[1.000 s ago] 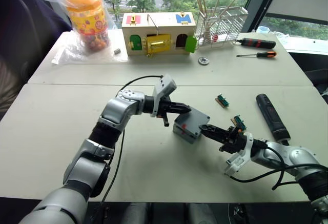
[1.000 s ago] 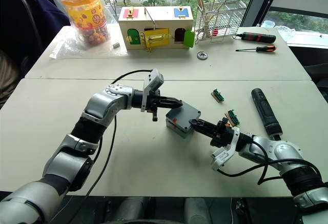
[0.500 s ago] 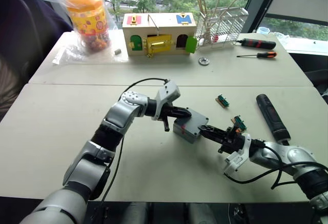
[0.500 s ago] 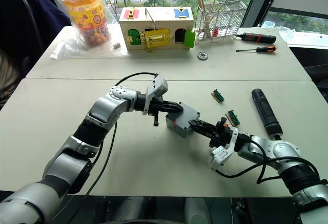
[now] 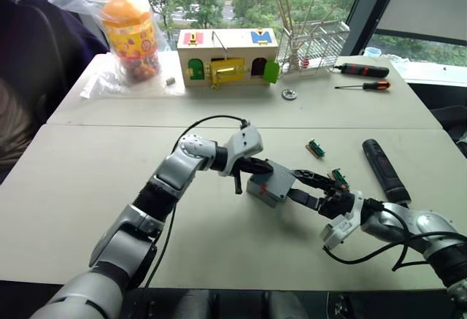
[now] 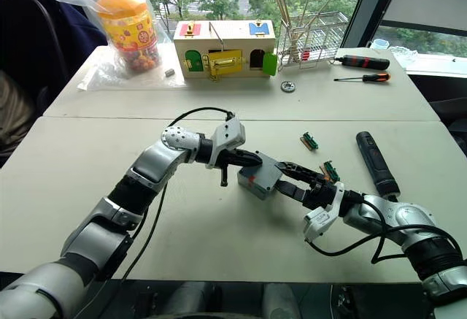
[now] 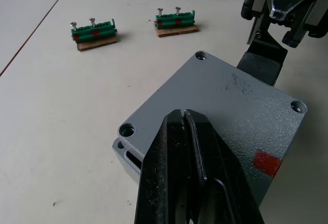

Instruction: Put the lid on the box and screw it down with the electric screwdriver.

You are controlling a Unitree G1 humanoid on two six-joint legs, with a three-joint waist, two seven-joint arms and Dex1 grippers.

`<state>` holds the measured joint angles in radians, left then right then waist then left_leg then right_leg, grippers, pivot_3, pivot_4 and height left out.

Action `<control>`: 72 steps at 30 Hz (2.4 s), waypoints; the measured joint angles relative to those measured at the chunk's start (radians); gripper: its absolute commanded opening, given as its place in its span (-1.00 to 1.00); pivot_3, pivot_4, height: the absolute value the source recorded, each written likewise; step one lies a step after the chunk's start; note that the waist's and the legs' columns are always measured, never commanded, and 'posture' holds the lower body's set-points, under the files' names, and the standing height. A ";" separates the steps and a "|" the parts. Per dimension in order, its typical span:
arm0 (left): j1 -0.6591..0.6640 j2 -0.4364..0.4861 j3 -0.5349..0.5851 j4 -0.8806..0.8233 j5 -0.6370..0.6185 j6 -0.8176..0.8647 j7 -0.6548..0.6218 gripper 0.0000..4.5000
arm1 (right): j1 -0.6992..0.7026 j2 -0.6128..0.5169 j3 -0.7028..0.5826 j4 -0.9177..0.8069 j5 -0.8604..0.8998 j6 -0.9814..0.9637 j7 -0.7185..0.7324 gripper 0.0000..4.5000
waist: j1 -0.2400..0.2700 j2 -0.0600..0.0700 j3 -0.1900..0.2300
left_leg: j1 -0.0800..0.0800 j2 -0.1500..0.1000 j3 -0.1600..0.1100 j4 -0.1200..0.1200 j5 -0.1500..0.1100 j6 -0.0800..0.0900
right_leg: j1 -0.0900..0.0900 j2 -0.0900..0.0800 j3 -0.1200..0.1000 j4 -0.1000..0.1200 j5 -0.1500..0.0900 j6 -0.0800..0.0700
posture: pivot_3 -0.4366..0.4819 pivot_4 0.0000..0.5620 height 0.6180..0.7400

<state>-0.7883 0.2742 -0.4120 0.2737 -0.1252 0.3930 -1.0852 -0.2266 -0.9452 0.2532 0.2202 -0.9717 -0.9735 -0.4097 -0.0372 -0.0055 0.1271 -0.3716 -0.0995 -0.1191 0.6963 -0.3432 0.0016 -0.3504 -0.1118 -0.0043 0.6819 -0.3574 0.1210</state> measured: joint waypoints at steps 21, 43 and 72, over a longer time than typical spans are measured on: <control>-0.009 -0.016 -0.001 0.080 0.027 -0.119 0.038 -1.00 | 0.055 0.011 -0.007 -0.048 0.017 0.015 0.096 0.99 | 0.007 0.003 -0.006 | 0.000 0.000 0.001 0.000 0.000 0.000 | 0.004 0.000 0.001 -0.001 0.000 0.000 | -0.05 -0.47 1.00; -0.018 -0.018 0.005 0.110 0.027 -0.144 0.015 -1.00 | 0.238 0.038 -0.139 -0.101 0.370 0.152 0.305 -0.98 | 0.023 0.003 -0.006 | 0.000 0.006 0.001 0.000 0.000 0.000 | 0.013 0.005 0.001 -0.019 -0.002 0.004 | -0.05 -0.47 1.00; -0.004 0.016 0.015 0.038 0.029 -0.094 0.007 -1.00 | 0.235 0.140 -0.133 -0.125 0.386 0.150 0.463 -0.98 | 0.023 0.004 -0.005 | -0.001 0.007 0.001 -0.001 0.000 0.000 | 0.011 0.007 0.002 -0.019 -0.002 0.004 | -0.05 -0.47 1.00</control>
<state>-0.7919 0.2900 -0.3969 0.3113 -0.0957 0.2988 -1.0781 0.0082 -0.8052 0.1205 0.0948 -0.5857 -0.8237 0.0529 -0.0138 -0.0010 0.1217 -0.3723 -0.0928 -0.1185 0.6957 -0.3432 0.0015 -0.3390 -0.1048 -0.0026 0.6632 -0.3595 0.1246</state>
